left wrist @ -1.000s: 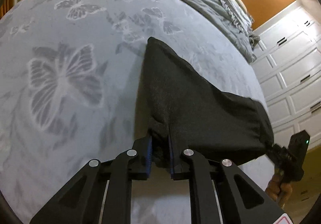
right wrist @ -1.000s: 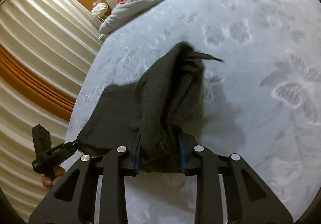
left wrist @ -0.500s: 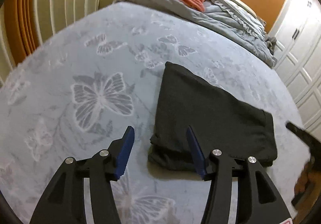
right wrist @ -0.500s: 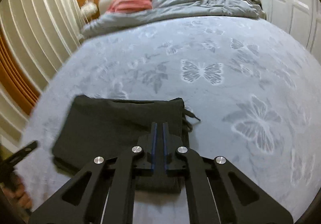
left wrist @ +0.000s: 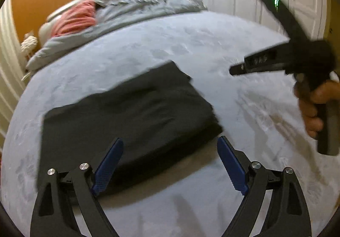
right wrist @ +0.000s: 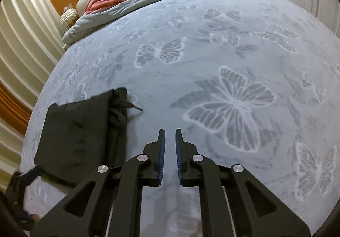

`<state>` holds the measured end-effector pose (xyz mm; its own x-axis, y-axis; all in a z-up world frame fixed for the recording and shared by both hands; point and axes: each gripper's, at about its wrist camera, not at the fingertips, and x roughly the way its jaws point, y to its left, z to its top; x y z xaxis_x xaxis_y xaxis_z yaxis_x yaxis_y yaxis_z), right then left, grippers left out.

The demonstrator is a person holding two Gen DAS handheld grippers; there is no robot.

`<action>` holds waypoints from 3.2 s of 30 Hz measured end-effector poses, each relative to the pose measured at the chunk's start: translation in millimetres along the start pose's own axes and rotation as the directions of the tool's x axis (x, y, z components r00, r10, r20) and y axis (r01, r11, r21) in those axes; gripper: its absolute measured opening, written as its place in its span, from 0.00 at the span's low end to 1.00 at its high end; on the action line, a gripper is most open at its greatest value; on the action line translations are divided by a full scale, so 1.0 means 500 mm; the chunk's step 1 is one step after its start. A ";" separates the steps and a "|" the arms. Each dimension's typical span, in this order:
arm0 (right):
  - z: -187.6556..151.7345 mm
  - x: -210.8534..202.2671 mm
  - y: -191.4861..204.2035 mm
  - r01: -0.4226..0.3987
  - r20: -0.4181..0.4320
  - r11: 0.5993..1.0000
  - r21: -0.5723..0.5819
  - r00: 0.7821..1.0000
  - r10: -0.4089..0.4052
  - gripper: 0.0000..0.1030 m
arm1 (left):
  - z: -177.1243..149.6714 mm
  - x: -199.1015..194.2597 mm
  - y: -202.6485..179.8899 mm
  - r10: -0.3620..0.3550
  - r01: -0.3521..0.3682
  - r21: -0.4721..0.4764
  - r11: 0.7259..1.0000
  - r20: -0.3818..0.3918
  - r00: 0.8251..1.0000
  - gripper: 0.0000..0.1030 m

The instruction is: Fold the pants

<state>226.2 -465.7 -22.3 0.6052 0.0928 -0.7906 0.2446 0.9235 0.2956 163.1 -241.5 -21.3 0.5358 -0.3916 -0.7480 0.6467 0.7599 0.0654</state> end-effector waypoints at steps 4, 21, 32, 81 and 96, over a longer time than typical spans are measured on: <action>0.003 0.013 0.008 -0.045 -0.005 0.996 -0.076 0.999 0.045 0.13 | 0.018 0.056 0.068 -0.149 0.132 -0.249 0.960 -0.051 0.988 0.10; 0.029 0.095 0.149 -0.263 -0.082 0.898 -0.353 0.965 0.250 0.04 | 0.097 -0.039 0.211 -0.155 0.225 -0.473 0.852 0.183 0.971 0.07; -0.028 0.077 0.151 -0.323 -0.153 0.909 -0.263 0.944 0.291 0.09 | 0.022 0.068 0.127 -0.198 0.170 -0.449 0.877 -0.015 0.980 0.22; -0.317 -0.236 0.257 -0.326 -0.151 0.945 -0.013 0.935 0.320 0.24 | -0.273 -0.382 0.340 0.088 -0.125 -0.515 0.848 -0.096 0.991 0.12; -0.469 -0.246 0.224 -0.257 -0.229 0.966 -0.024 0.942 0.245 0.33 | -0.435 -0.417 0.315 -0.032 -0.065 -0.619 0.783 -0.144 0.989 0.18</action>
<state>1.4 -286.5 -17.5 0.4570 0.3987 -0.7951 0.0625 0.8773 0.4759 35.3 72.6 1.1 0.4309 -0.3366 -0.8372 0.1356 0.9414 -0.3088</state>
